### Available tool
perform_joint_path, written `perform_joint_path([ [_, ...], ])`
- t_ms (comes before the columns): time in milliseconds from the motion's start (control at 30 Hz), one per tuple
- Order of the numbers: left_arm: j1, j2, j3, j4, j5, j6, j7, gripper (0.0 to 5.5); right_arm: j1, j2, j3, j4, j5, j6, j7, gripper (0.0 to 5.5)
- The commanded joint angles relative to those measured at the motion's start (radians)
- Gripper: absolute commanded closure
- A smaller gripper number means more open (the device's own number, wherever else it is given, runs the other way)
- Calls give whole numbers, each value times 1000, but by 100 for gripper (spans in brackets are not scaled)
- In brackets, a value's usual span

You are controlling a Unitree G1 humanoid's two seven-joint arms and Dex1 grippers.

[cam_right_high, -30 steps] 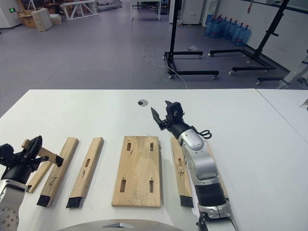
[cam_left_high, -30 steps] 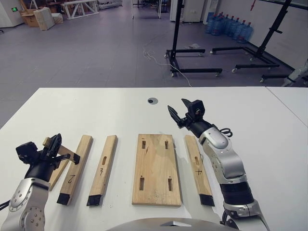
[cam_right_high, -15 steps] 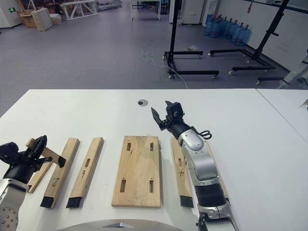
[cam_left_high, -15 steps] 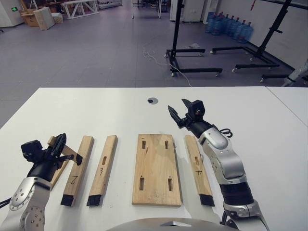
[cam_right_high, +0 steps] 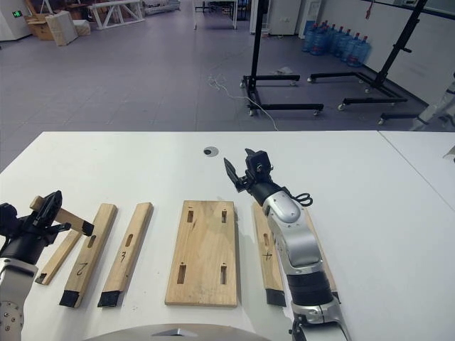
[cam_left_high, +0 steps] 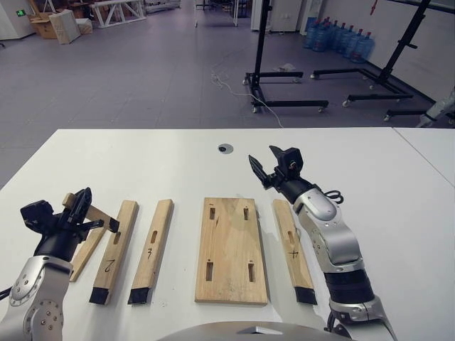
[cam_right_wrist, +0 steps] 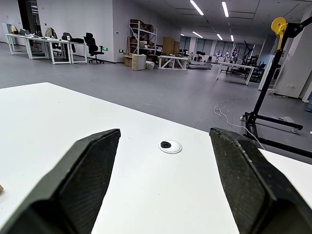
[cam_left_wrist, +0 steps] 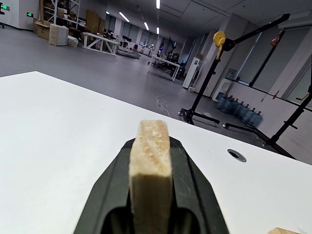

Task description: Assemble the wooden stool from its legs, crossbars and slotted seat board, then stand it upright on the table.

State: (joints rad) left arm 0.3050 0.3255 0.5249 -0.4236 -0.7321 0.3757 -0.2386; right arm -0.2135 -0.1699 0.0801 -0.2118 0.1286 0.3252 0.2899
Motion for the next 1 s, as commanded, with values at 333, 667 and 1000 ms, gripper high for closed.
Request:
perform_joint_path([
  [333,31,13,-47,45,106,7,-30,512,2,4,-2,-2,-2,4,-1,215],
  [667,105,-14,-112,24,205,1,-4,512,-14,-7,1,-17,-5,17,7,215],
  [1000,177,-50,-158,2,260,-15,27,512,-10,-26,-6,-40,-6,33,4,215],
])
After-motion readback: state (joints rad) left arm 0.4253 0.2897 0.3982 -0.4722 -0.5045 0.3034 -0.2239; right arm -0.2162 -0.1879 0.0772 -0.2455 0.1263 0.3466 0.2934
